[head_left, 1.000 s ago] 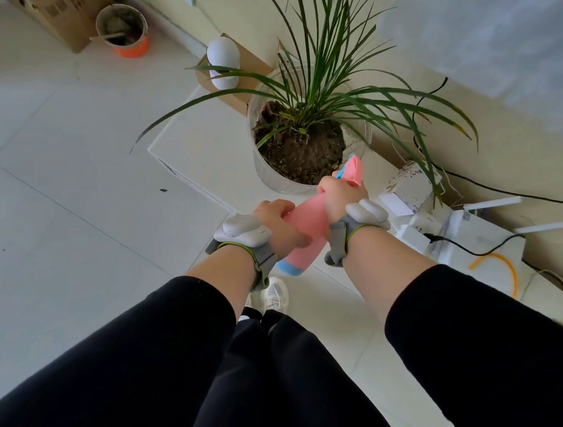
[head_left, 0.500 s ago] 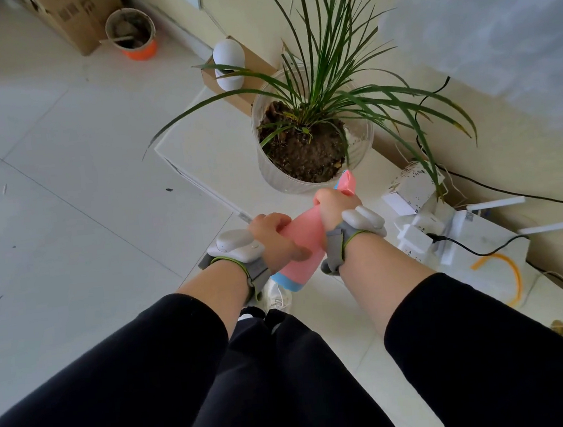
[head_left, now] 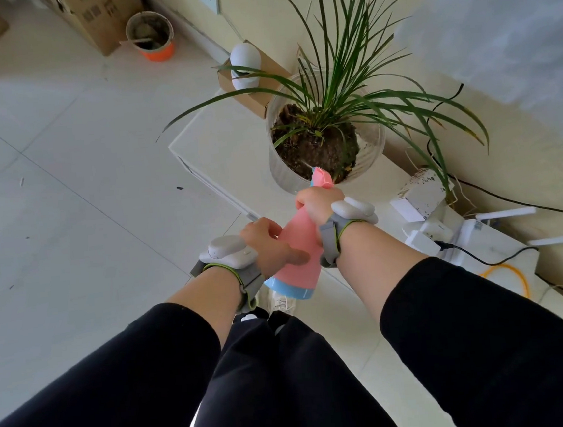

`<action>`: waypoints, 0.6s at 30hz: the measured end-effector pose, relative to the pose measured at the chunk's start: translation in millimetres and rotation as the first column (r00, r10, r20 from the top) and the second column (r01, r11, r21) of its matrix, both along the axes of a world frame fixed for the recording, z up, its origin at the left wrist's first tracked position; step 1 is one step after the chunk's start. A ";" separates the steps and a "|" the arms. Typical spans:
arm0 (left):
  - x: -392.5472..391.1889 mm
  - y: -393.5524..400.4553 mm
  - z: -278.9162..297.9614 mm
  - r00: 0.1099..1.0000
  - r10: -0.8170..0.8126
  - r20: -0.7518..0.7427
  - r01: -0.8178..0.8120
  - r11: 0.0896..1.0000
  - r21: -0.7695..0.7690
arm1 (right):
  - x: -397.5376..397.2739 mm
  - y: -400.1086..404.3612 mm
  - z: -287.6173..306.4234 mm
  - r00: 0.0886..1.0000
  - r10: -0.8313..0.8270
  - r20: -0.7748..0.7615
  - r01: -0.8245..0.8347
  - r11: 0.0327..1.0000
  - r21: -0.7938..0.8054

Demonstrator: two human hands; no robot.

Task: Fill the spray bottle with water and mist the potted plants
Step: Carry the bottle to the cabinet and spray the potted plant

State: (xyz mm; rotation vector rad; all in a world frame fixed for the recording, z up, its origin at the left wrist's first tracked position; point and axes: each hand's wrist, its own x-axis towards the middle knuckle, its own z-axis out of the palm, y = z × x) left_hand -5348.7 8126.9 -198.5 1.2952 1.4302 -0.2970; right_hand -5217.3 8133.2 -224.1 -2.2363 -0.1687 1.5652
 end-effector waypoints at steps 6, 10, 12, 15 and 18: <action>-4.5 2.7 3.5 0.999 0.043 0.007 -0.044 0.999 0.022 | -4.8 12.6 7.0 0.998 0.067 0.022 -0.068 0.997 0.027; -1.9 6.1 8.9 0.997 0.068 0.024 -0.069 0.996 0.048 | -5.1 19.8 16.5 0.997 0.070 0.041 -0.072 0.997 0.038; 0.1 8.3 11.7 0.998 0.063 0.025 -0.065 0.996 0.065 | -3.7 22.6 20.9 0.997 0.058 0.054 -0.061 0.997 0.052; 4.6 9.7 18.0 0.997 0.061 0.039 -0.064 0.995 0.082 | 1.4 25.1 27.9 0.996 0.063 0.059 -0.066 0.996 0.057; 9.2 9.0 21.8 0.996 0.074 0.052 -0.079 0.992 0.095 | 6.2 24.2 35.4 0.992 0.097 0.077 -0.102 0.992 0.072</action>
